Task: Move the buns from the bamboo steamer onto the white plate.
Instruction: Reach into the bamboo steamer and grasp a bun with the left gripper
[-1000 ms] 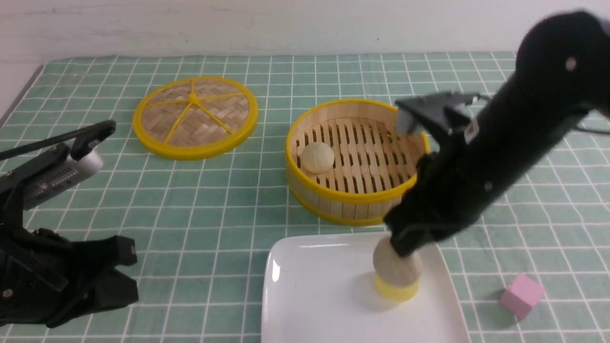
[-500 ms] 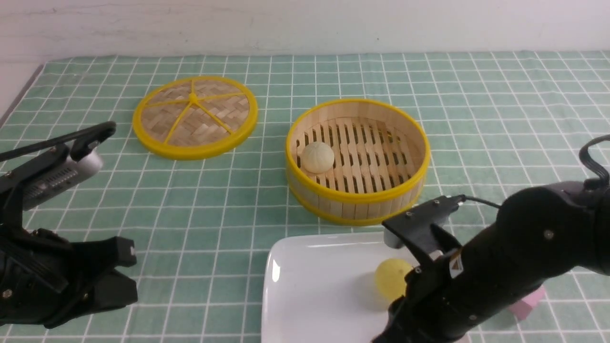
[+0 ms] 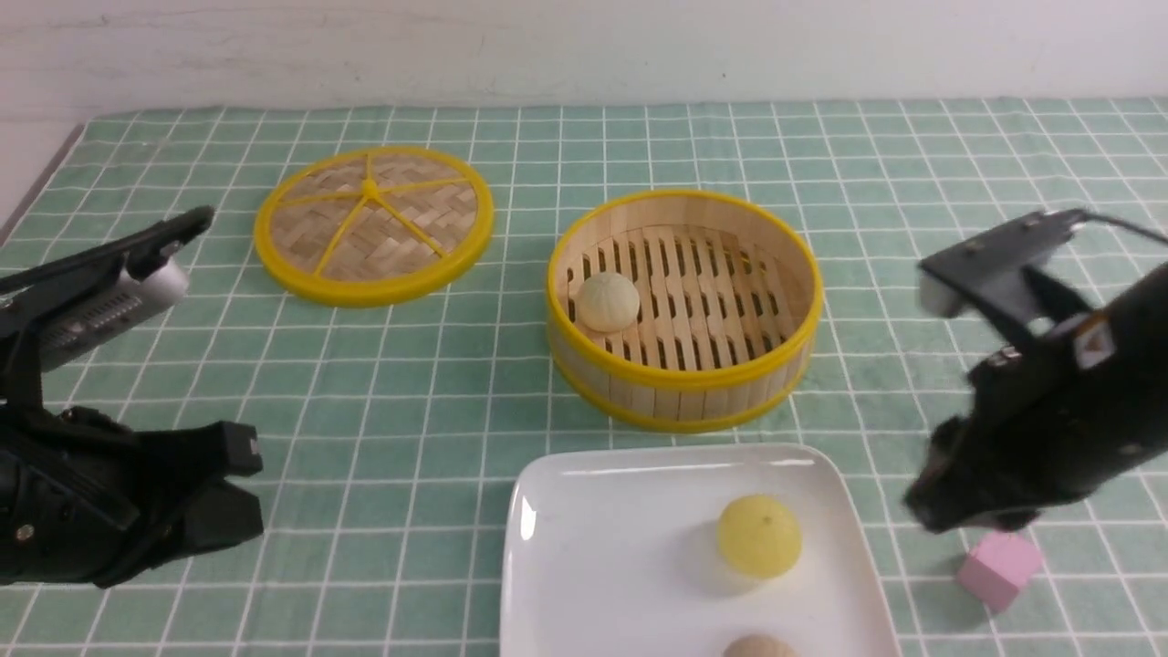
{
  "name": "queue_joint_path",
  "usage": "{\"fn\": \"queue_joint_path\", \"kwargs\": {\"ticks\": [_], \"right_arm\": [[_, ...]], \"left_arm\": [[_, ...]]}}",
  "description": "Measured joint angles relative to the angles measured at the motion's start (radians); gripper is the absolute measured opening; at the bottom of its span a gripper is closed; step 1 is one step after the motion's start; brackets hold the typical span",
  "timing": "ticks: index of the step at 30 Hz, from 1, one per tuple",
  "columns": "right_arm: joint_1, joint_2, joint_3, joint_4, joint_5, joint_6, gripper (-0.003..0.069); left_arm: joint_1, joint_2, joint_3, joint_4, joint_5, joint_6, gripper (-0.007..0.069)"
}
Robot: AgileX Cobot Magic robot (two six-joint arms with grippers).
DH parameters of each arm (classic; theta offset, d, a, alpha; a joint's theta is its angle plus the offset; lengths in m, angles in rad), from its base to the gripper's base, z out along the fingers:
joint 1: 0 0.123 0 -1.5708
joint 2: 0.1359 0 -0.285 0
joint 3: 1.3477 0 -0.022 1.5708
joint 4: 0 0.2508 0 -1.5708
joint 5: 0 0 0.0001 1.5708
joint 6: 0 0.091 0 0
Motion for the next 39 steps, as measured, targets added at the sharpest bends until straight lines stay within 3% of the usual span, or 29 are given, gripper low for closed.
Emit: {"fn": "queue_joint_path", "kwargs": {"ticks": [1, 3, 9, 13, 16, 22, 27, 31, 36, 39], "right_arm": [[-0.052, -0.032, 0.000, -0.035, 0.039, 0.000, 0.0064], [-0.114, -0.071, 0.009, -0.057, 0.070, 0.010, -0.0005], [-0.213, -0.188, 0.107, -0.061, 0.085, 0.062, -0.0015], [-0.213, -0.237, 0.164, -0.055, 0.065, 0.064, -0.0015], [-0.213, -0.260, 0.195, -0.049, 0.040, 0.065, -0.0013], [-0.213, -0.260, 0.204, -0.042, 0.026, 0.068, -0.0009], [-0.213, -0.260, 0.204, -0.039, 0.024, 0.068, -0.0008], [-0.213, -0.260, 0.204, -0.039, 0.019, 0.068, -0.0006], [-0.213, -0.260, 0.204, -0.037, 0.009, 0.068, -0.0004], [-0.213, -0.260, 0.204, -0.031, 0.006, 0.068, -0.0001]], "left_arm": [[0.000, 0.026, -0.006, -0.020, -0.002, 0.033, 0.0039], [0.000, 0.072, -0.025, -0.061, 0.012, 0.072, 0.0008], [-0.036, 0.286, -0.182, -0.209, 0.062, 0.183, 0.0001], [-0.144, 0.423, -0.320, -0.214, 0.058, 0.187, 0.0001], [-0.281, 0.599, -0.524, -0.195, 0.058, 0.173, 0.0006], [-0.401, 0.844, -0.847, -0.061, 0.070, 0.020, 0.0077], [-0.472, 1.038, -1.131, 0.195, 0.103, -0.136, 0.0239], [-0.495, 1.135, -1.266, 0.359, 0.110, -0.178, 0.0313], [-0.496, 1.186, -1.294, 0.438, 0.085, -0.191, 0.0311], [-0.495, 1.233, -1.298, 0.450, 0.068, -0.208, 0.0213]]}}
